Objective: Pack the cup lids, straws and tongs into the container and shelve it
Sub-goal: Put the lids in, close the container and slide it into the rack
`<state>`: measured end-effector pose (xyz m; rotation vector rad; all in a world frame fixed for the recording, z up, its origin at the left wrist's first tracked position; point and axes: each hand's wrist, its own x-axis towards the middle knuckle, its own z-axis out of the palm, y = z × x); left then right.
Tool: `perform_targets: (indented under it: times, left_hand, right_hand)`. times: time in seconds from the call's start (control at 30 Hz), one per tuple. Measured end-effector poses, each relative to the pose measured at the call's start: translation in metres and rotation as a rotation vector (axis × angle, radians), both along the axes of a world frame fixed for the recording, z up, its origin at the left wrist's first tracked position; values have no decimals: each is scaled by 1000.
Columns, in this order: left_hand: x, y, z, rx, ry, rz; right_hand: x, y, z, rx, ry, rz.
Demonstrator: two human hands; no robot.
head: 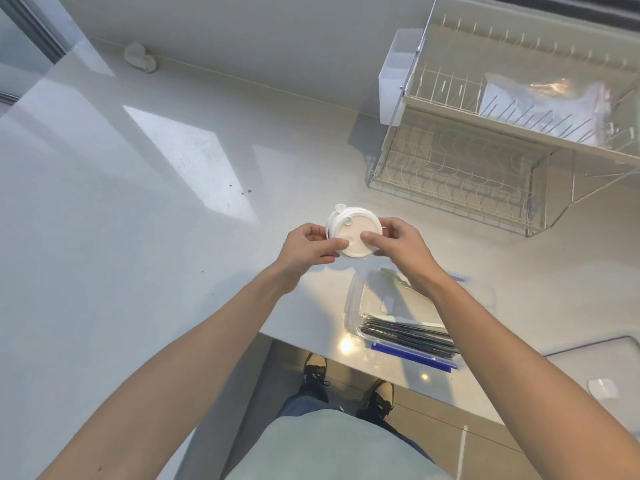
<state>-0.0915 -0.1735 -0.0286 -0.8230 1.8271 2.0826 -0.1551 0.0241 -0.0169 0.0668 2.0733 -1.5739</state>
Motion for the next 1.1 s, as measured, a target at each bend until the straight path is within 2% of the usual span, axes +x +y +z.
perform_targets:
  times: [0.17,0.37,0.5,0.67,0.9,1.1]
  left_hand:
    - [-9,44,7,-10,-12,-94]
    - [-6,79,1,-166,25,-207]
    - [-4,95,-5,-315,50,-353]
    - [3,104,-11,-568,75,-525]
    - [13,104,-20,-739,89,-649]
    - [18,108,-21,-944,201,-711]
  right_hand:
    - [10,49,1,-70,-71,-105]
    - [24,97,-10,-35,-88,-110]
    - [33,120,-19,-20,-142,-82]
    - [44,125,-35,24,-170,-103]
    - [53,121,-59,7,-212,-141]
    - [48,108,-68,21,-211,-145]
